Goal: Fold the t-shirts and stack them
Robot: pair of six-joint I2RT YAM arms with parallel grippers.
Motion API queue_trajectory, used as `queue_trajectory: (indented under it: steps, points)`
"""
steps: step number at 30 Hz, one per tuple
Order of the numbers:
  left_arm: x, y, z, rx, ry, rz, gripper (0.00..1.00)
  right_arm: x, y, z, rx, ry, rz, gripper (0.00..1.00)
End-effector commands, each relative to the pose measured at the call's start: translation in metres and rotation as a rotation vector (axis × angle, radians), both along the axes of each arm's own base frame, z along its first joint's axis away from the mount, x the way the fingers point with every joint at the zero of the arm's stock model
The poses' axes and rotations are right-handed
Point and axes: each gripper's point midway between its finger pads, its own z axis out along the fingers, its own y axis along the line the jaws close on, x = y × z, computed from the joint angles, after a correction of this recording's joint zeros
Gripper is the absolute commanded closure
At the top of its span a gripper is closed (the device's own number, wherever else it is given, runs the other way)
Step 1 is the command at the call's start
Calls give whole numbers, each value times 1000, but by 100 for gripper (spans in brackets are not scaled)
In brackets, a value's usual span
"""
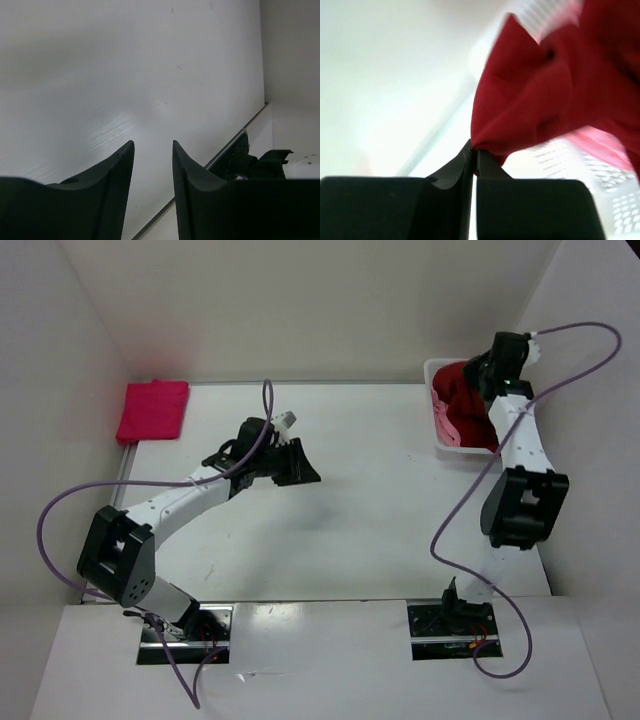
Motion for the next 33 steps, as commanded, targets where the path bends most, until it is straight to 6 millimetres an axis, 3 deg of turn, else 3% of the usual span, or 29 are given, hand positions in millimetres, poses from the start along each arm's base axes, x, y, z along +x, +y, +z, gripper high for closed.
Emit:
queue_trajectory:
  steps: [1, 2, 3, 5, 7, 8, 9, 10, 13, 14, 16, 18, 21, 22, 23, 24, 26, 27, 29, 30, 32, 33]
  points:
    - [18, 0, 35, -55, -61, 8, 52, -45, 22, 171, -75, -363, 99, 99]
    - [20, 0, 40, -60, -70, 8, 49, -57, 30, 201, -80, -426, 136, 99]
    - [25, 9, 38, -54, -62, 34, 39, -71, 45, 221, -75, -459, 184, 99]
    - [34, 17, 44, -67, -64, 68, 25, -113, 84, 287, -94, -592, 313, 99]
    - [47, 35, 49, -83, -59, 126, 8, -158, 118, 335, -104, -713, 441, 99]
    - [48, 42, 46, -91, -41, 143, 3, -180, 133, 362, -80, -779, 493, 99]
    - [50, 49, 46, -91, -41, 161, 0, -194, 150, 375, -57, -813, 559, 99]
    - [59, 64, 46, -97, -35, 210, 0, -226, 165, 403, -59, -893, 651, 99]
    - [66, 93, 45, -117, -18, 269, 0, -270, 195, 438, 20, -1005, 790, 99]
    - [67, 101, 47, -119, -24, 289, 0, -295, 202, 456, 33, -1064, 824, 99]
    - [69, 119, 49, -138, -19, 315, 0, -326, 206, 479, 28, -1142, 865, 99]
    - [66, 131, 51, -163, -11, 332, 0, -327, 207, 483, 32, -1155, 867, 99]
    - [66, 167, 48, -180, -8, 421, 2, -294, 216, 454, 88, -1067, 912, 99]
    - [64, 174, 48, -186, -7, 436, 4, -259, 221, 419, 136, -975, 925, 99]
    - [64, 188, 52, -188, -22, 471, 8, -239, 230, 394, 171, -906, 951, 99]
    - [60, 192, 48, -176, -14, 476, 10, -203, 240, 340, 206, -773, 956, 99]
    - [60, 196, 47, -154, -21, 497, 12, -180, 276, 280, 242, -641, 1003, 99]
    - [57, 197, 47, -149, -26, 505, 14, -154, 293, 214, 272, -503, 1007, 99]
    - [56, 202, 41, -123, -30, 531, 17, -133, 313, 149, 246, -379, 994, 99]
    - [53, 202, 39, -123, -27, 531, 18, -112, 316, 94, 247, -271, 975, 99]
    - [51, 202, 35, -121, -18, 532, 22, -92, 321, 54, 240, -196, 975, 99]
    - [53, 204, 34, -112, -21, 546, 23, -82, 324, 50, 234, -167, 977, 99]
